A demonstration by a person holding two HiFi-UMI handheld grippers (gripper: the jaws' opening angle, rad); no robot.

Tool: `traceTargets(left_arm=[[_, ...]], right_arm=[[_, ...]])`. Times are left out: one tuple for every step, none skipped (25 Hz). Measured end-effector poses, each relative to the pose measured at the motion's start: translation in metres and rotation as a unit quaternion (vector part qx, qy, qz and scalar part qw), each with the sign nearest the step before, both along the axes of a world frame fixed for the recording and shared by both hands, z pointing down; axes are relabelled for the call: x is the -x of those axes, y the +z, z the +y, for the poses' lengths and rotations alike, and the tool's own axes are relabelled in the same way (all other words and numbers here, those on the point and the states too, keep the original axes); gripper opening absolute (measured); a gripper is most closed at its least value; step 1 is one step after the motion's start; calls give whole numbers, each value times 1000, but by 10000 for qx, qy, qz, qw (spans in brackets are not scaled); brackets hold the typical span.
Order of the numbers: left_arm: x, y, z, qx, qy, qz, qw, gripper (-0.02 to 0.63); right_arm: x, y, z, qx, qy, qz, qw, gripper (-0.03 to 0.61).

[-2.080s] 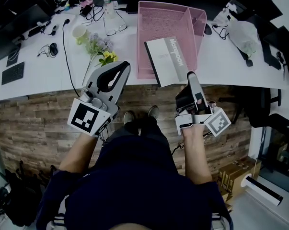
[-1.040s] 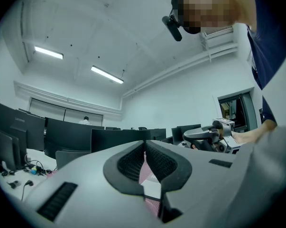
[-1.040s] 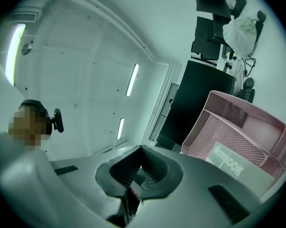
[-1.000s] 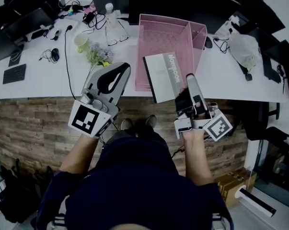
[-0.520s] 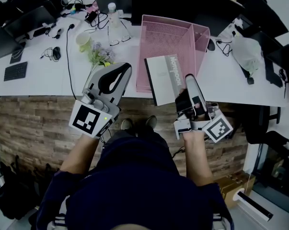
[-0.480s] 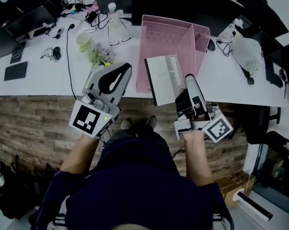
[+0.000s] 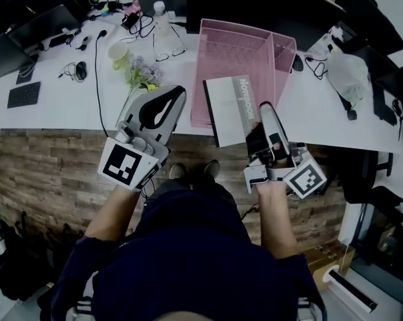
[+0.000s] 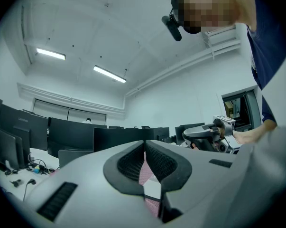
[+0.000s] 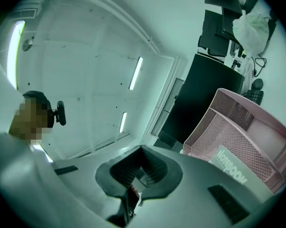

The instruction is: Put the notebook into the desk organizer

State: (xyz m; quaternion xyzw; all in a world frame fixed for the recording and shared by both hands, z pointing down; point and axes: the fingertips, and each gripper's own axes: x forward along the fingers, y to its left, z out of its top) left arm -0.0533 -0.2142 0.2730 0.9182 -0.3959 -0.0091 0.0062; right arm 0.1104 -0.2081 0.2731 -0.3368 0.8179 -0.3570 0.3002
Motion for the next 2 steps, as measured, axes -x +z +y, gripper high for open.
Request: traceTargets(left_arm=[[0, 0, 0, 4, -7, -5, 10000, 35], [0, 0, 0, 9, -15, -11, 10000, 35]], right_arm=[[0, 0, 0, 1, -7, 4, 10000, 2], [0, 0, 0, 2, -14, 8, 10000, 2]])
